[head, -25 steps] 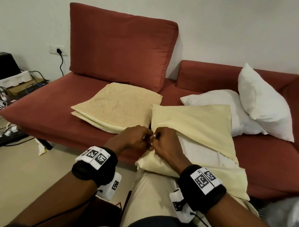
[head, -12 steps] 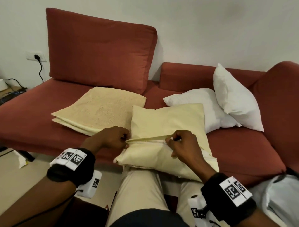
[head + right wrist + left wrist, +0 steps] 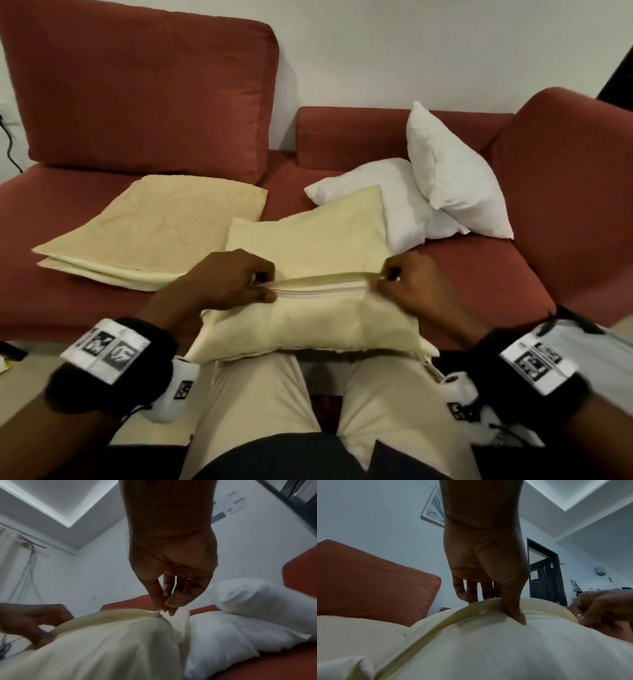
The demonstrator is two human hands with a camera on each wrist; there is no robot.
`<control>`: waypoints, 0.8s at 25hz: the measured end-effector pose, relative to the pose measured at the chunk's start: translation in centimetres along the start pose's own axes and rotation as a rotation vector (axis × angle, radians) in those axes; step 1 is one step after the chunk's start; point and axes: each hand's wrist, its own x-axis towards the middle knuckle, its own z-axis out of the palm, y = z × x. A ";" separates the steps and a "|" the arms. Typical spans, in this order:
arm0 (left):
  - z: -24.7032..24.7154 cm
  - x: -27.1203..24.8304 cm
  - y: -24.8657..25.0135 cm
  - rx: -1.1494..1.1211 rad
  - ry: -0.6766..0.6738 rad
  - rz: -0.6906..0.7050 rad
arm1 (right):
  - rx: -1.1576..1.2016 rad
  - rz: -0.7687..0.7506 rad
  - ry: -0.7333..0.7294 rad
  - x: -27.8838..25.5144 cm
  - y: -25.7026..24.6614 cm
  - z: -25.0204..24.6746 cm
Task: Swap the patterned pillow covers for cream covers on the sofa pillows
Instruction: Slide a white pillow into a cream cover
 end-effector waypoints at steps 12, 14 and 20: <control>2.1 3.8 4.6 0.049 0.085 0.251 | 0.109 0.466 -0.160 0.4 7.6 -2.9; 2.6 3.6 4.2 0.015 0.106 0.273 | 0.020 0.572 -0.304 0.5 8.1 -1.8; 2.4 3.3 4.1 -0.052 0.173 0.214 | 0.077 0.618 -0.368 0.8 8.6 0.8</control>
